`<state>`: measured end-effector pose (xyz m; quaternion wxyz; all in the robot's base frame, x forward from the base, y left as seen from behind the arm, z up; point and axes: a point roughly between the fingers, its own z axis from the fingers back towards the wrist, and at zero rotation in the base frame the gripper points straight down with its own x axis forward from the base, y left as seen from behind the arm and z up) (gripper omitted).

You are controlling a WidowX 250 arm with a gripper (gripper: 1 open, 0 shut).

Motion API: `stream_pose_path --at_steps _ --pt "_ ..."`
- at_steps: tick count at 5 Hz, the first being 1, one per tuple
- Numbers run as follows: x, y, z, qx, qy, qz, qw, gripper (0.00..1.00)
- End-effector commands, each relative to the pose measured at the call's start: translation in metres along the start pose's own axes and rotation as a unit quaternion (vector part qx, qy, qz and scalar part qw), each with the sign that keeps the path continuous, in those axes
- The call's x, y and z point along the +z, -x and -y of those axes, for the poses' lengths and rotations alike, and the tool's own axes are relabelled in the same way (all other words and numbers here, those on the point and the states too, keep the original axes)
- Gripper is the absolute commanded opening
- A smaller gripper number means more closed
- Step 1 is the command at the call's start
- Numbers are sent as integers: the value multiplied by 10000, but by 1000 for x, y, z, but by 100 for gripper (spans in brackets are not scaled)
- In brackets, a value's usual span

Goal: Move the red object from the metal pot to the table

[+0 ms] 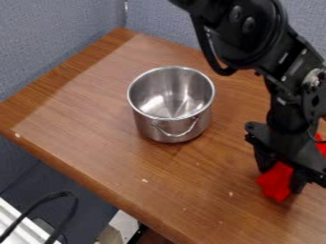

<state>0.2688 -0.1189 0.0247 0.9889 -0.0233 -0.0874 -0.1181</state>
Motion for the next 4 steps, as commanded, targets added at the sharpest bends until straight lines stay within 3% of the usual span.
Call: stream_pose_path --at_steps 1,4 --pt "-21 50 -19 230 -177 -896 9956 0" --pt "-18 60 -22 358 -191 -1132 9927 0"
